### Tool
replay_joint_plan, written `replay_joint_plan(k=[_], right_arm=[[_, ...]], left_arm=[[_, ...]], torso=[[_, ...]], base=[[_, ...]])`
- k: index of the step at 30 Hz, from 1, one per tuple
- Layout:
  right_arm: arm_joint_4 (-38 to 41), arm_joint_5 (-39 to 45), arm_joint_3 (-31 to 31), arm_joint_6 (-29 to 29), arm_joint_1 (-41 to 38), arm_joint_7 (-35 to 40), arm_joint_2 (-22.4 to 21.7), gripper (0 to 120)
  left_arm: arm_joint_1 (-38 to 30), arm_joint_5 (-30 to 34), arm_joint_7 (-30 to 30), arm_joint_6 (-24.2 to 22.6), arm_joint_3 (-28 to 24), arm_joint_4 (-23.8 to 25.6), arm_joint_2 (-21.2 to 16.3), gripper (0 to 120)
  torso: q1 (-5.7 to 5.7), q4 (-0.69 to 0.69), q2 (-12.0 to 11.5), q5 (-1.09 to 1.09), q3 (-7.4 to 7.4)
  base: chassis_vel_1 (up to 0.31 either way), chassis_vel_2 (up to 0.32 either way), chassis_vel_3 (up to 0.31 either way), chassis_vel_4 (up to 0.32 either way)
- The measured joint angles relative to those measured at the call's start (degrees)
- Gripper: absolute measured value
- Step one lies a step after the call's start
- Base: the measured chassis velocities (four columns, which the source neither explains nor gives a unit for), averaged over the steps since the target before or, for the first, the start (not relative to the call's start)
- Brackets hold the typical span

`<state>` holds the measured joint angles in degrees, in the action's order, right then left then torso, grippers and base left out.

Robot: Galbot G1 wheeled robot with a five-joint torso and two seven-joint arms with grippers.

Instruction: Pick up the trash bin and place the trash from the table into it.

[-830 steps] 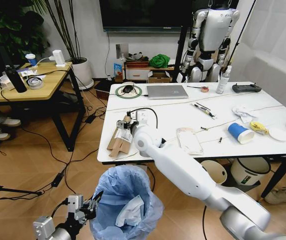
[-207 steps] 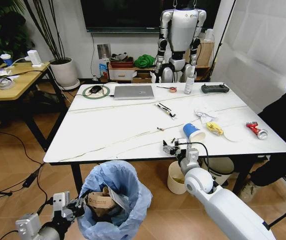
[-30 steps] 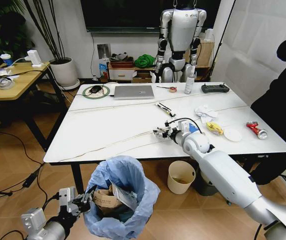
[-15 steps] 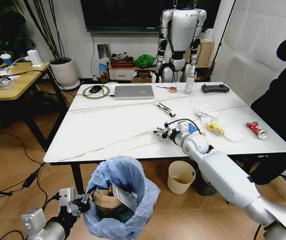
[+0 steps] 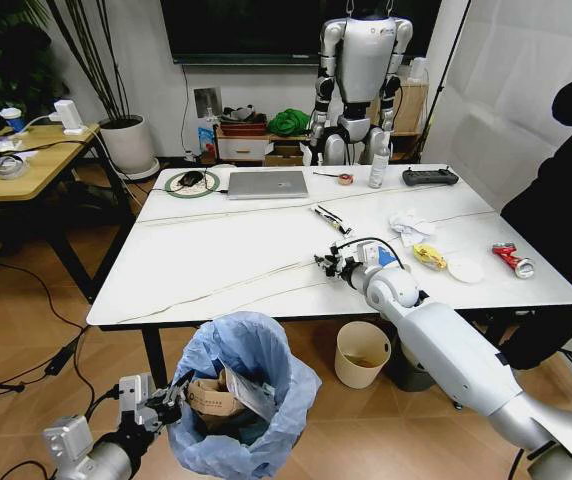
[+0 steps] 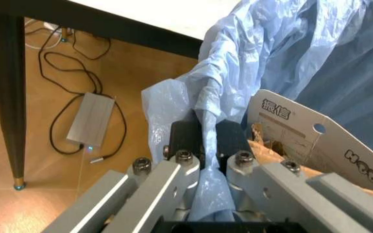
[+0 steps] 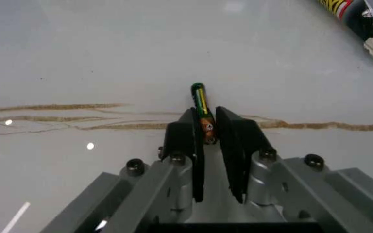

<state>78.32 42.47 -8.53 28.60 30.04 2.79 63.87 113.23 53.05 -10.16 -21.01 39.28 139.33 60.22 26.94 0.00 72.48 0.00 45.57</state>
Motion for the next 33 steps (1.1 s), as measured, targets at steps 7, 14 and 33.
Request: replay_joint_plan(k=[7, 14, 33], right_arm=[[0.2, 0.1, -0.1, 0.0, 0.3, 0.1, -0.2, 0], [2.6, 3.1, 0.9, -1.2, 0.4, -0.4, -1.3, 0], [32.5, 18.5, 0.9, -6.5, 2.5, -12.9, -14.5, 0]], left_arm=[[0.0, -0.1, 0.0, 0.2, -0.2, -0.1, -0.1, 0], [0.0, -0.1, 0.0, 0.2, -0.7, 0.1, -0.3, 0], [-0.4, 0.3, 0.1, 0.2, -0.8, -0.1, -1.1, 0]], torso=[[0.0, 0.01, 0.0, 0.0, 0.0], [0.01, 0.01, 0.0, 0.01, 0.01], [0.0, 0.0, 0.0, -0.01, 0.0]], base=[[0.0, 0.0, 0.0, 0.0], [0.0, 0.0, 0.0, 0.0], [0.0, 0.0, 0.0, 0.0]])
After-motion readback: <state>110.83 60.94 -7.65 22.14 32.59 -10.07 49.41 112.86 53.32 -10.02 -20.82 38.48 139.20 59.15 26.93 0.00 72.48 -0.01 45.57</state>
